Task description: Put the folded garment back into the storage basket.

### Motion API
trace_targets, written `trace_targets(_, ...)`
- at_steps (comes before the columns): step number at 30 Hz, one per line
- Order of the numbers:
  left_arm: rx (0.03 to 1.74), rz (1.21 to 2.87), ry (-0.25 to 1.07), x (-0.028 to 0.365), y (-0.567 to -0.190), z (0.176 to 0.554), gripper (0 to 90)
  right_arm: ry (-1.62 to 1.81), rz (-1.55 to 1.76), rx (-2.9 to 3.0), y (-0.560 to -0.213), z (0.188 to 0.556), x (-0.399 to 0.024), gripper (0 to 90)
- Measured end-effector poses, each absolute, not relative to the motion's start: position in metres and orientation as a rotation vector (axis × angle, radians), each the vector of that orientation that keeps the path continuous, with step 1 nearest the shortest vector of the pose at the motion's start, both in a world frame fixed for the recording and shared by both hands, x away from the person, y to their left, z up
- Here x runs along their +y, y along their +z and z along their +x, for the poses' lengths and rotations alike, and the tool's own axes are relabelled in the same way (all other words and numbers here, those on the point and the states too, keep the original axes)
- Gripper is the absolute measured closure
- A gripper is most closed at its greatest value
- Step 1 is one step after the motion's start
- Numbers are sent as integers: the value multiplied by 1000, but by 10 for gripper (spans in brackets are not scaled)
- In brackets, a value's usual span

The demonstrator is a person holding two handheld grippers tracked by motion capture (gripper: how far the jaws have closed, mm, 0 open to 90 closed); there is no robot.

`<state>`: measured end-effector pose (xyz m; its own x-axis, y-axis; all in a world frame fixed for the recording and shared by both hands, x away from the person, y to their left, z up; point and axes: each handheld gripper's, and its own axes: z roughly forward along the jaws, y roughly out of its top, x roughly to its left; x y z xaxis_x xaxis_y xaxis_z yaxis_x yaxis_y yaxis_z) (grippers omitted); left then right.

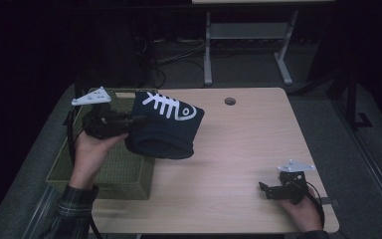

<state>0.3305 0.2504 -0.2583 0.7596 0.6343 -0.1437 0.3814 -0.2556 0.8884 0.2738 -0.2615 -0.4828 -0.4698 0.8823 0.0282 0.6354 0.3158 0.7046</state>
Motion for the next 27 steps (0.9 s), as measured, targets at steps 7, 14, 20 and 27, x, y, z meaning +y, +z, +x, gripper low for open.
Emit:
trace_targets(7, 797, 1876, 332, 267, -250, 327, 708, 940, 1354, 2225, -483, 274, -261, 26)
trace_targets(14, 826, 1865, 375, 287, -242, 322, 707, 940, 1355, 2225, -483, 274, -261, 26)
trace_targets(20, 851, 1851, 398, 304, -238, 319, 708, 940, 1354, 2225, -483, 274, -261, 26)
trace_targets(27, 888, 1827, 433, 329, -233, 313, 708, 940, 1354, 2226, -483, 274, -261, 26)
